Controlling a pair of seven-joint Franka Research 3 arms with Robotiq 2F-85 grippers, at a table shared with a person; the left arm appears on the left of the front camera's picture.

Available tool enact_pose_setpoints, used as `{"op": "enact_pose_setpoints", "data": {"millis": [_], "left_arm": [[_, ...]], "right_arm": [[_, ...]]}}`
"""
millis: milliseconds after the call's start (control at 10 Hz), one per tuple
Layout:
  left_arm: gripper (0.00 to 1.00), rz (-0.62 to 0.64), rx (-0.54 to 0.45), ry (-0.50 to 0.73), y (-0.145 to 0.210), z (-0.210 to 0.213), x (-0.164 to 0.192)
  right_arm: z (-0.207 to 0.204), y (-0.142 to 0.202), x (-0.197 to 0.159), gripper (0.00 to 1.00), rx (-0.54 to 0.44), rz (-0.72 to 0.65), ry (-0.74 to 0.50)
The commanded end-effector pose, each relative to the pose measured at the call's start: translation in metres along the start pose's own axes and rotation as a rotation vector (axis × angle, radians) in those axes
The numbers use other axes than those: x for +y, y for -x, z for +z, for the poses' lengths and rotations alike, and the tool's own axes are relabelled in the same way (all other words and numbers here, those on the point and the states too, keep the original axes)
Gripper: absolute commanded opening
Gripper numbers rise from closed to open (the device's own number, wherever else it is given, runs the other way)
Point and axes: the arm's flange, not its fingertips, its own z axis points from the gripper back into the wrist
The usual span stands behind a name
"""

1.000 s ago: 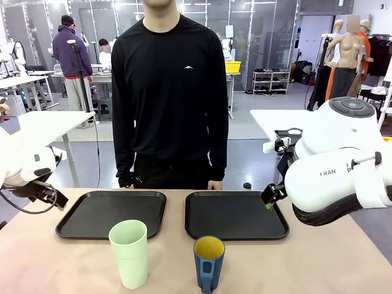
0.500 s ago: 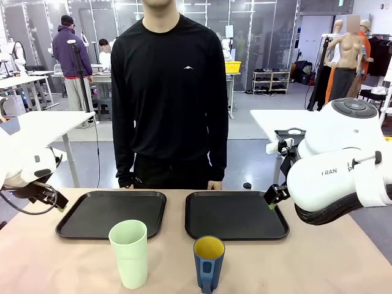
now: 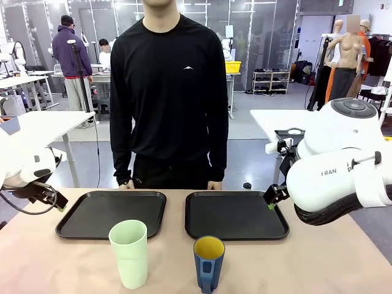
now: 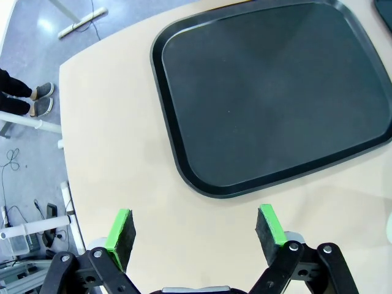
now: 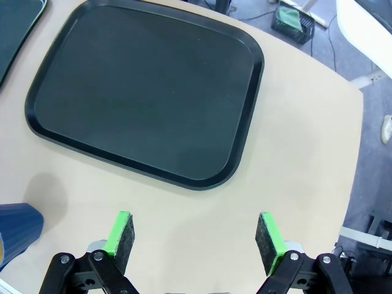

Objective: Sort and store the cups by type.
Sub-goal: Pick up the Reusable plastic cup.

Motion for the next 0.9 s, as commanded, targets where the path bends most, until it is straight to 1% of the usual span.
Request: {"op": "enact_pose_setpoints", "data": {"millis": [0,800], "left_arm": [[1.0,-0.002,-0.001,-0.005,-0.0007,0.001,-0.0002],[1.0,-0.002,-0.001,-0.005,-0.0007,0.001,-0.0002]], "right_arm": [[0.0003,-0.0001,0.0001,1.0,-0.001,-0.001,-0.003],[0.0003,-0.0001,0.0001,1.0,-0.001,-0.001,-0.003]]}}
